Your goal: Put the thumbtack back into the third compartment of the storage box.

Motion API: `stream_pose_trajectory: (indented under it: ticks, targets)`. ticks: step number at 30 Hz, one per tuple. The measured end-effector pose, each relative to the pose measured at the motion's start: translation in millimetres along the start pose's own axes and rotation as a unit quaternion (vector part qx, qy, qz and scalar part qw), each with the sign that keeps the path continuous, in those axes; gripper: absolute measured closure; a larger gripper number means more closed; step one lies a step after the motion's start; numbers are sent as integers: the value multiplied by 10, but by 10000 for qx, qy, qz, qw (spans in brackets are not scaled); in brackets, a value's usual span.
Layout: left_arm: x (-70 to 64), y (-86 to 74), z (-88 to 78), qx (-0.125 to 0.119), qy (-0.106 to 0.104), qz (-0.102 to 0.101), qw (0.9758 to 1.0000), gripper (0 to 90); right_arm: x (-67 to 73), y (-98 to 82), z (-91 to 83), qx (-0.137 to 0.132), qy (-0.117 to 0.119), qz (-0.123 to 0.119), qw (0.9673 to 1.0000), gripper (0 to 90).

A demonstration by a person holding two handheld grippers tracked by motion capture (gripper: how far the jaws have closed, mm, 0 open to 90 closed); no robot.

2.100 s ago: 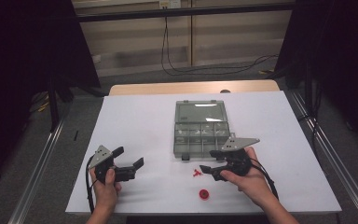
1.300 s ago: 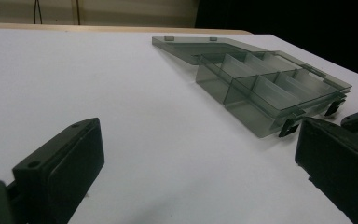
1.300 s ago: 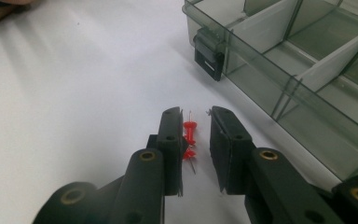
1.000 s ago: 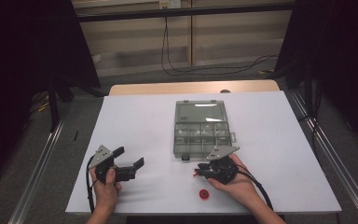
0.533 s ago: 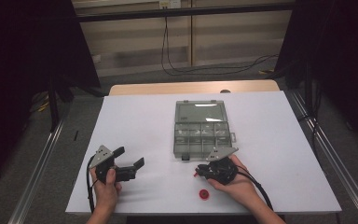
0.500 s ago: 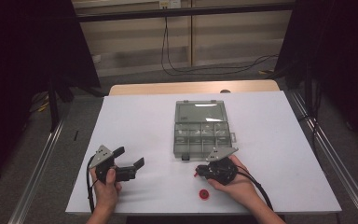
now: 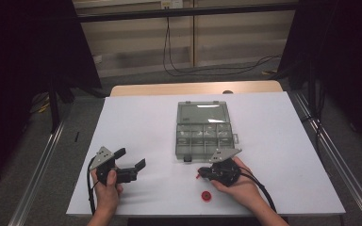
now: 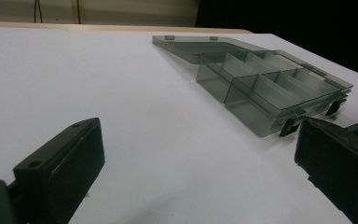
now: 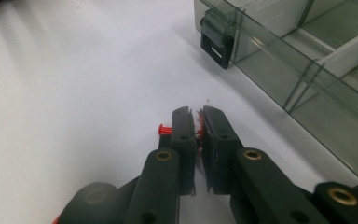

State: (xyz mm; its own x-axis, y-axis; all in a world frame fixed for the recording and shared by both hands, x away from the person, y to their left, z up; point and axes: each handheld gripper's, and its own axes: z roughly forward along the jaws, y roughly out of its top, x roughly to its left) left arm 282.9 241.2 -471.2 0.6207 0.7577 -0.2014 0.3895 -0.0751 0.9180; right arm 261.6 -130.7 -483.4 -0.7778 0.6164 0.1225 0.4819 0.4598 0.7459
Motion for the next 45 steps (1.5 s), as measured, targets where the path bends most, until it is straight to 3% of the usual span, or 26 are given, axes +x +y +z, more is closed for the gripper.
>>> stream_pose_trajectory:
  ticks: [18,38,45]
  targets:
    - [1,0,0,-5,-9,-5,10000,14,-48,22,-121,-179,64,80,9998,845]
    - [-8,-5,-22,-99,-17,63,9999,4,-146,122,-299,-420,-29,188,9989,846]
    - [-14,-9,-18,-146,14,-6,9999,4,-178,164,-332,-455,-61,239,9987,846]
